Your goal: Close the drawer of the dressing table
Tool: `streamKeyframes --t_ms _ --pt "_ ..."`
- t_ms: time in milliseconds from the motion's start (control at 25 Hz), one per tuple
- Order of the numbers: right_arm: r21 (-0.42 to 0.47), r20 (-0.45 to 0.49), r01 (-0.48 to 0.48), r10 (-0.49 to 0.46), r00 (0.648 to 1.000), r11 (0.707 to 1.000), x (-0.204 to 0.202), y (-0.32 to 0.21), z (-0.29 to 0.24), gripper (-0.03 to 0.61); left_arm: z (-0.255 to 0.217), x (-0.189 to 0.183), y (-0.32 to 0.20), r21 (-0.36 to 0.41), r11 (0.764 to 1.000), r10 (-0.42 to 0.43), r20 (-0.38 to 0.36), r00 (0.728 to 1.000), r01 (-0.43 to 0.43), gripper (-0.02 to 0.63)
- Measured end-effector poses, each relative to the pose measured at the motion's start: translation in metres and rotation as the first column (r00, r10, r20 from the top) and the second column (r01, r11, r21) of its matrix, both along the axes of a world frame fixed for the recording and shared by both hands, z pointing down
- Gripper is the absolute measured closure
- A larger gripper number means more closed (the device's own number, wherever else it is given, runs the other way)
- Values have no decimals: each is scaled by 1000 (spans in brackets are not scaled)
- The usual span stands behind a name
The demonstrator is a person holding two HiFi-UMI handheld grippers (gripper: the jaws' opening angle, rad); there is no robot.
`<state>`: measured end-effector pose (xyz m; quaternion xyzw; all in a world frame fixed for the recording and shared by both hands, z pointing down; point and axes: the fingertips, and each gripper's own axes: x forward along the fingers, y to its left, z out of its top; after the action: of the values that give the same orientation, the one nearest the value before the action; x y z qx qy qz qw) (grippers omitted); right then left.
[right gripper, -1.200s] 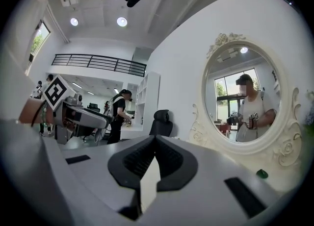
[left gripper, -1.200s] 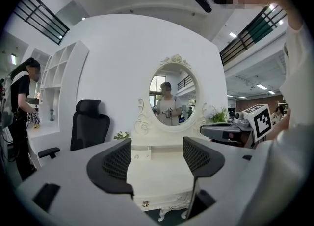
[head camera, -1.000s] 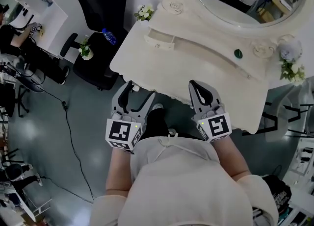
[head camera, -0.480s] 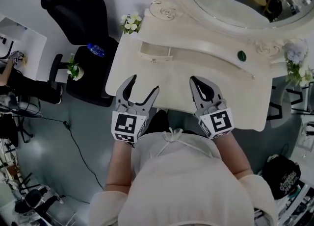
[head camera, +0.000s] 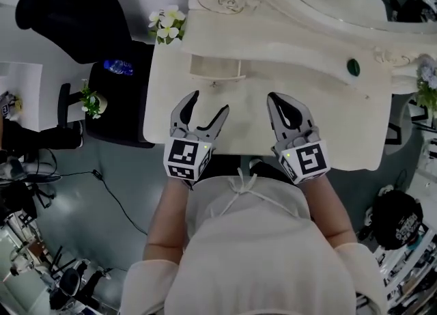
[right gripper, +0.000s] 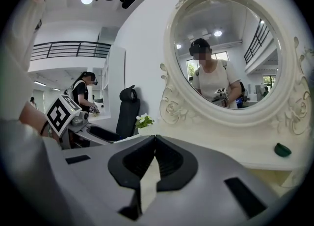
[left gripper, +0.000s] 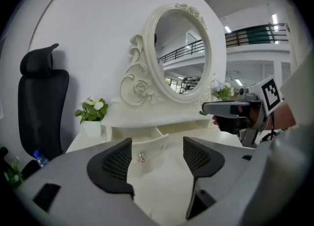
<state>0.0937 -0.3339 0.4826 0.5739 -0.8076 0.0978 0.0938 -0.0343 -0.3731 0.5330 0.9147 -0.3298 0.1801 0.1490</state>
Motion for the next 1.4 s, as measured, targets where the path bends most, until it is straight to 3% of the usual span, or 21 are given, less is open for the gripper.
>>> streamKeyframes --t_ms 160,360,720,1400 --pt "-34 -3 -27 27 1000 999 5 -9 18 572 32 3 -13 -71 997 -26 2 1000 26 270" --pt "-54 7 -38 38 999 998 9 -16 37 571 65 7 -22 -105 994 -38 40 998 42 282" --pt "-78 18 -51 52 998 996 8 -26 62 571 92 6 -36 -125 988 -85 77 993 94 476" --pt "-95 8 -74 75 997 993 10 -35 69 572 94 17 -46 -145 988 -53 67 996 62 508"
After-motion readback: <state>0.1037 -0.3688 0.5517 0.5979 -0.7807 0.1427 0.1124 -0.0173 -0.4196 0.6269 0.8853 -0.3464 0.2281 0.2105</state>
